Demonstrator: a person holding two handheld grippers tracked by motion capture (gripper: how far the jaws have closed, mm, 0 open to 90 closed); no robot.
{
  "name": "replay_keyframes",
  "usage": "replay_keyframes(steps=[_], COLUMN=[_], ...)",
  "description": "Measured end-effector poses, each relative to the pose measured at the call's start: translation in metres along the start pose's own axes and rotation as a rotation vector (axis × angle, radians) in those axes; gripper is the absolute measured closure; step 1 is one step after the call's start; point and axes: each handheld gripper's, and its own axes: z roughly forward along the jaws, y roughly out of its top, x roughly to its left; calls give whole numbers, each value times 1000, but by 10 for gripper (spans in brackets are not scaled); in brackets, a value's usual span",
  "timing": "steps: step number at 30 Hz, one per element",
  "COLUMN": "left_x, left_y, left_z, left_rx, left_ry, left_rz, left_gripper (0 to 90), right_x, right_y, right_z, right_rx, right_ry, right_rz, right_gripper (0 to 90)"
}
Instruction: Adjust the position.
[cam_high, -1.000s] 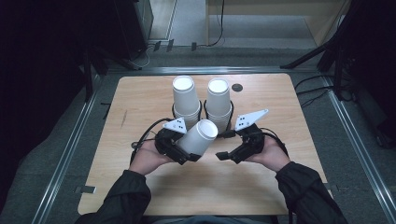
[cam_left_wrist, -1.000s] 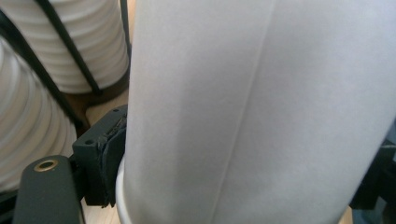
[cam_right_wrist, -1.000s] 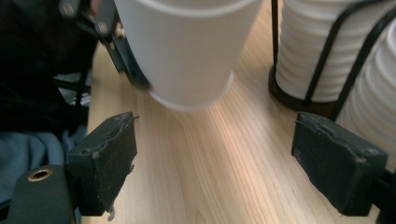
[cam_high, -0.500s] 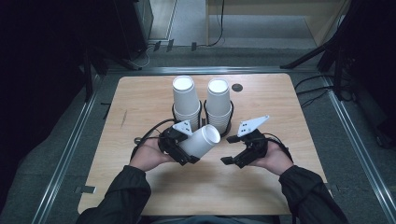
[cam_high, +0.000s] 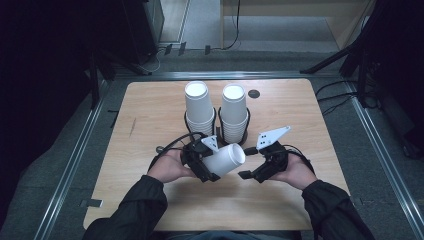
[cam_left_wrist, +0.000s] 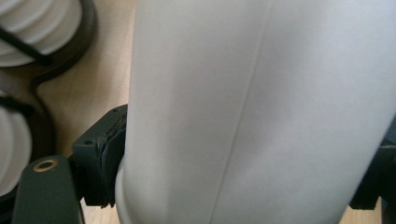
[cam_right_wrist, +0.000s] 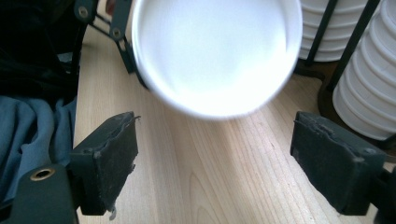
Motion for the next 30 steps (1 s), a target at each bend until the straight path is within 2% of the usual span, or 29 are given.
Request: replay_keyframes(steps=[7, 12, 15, 18, 19, 21, 23, 26, 28, 30], left_x=[-6, -9, -10, -11, -12, -12, -13, -13, -14, -13], left_y=[8, 11, 12, 12, 11, 11, 10, 9, 9, 7], left_z=[14, 21, 23, 23, 23, 23, 20, 15, 13, 10], left_rx=[41, 58, 62, 73, 71, 59, 27, -6, -26, -53], left_ry=[-32, -40, -49, -58, -50, -60, -59, -58, -48, -60], left_rz=[31, 47, 39, 42, 52, 46, 43, 32, 35, 35], left_gripper=[137, 131, 122, 112, 105, 94, 75, 0, 0, 0], right_x=[1, 6, 9, 10, 10, 9, 8, 7, 5, 4], right_y=[3, 8, 12, 13, 13, 14, 15, 15, 15, 14], right_z=[2, 12, 17, 19, 19, 18, 15, 12, 10, 8], right_rx=[-5, 29, 52, 66, 69, 75, 69, 56, 45, 42], right_ry=[16, 23, 34, 38, 43, 60, 77, 75, 72, 76], right_rz=[-13, -40, -65, -70, -73, -73, -50, -41, -35, -29], right_gripper=[149, 149, 151, 212, 224, 229, 227, 226, 226, 226])
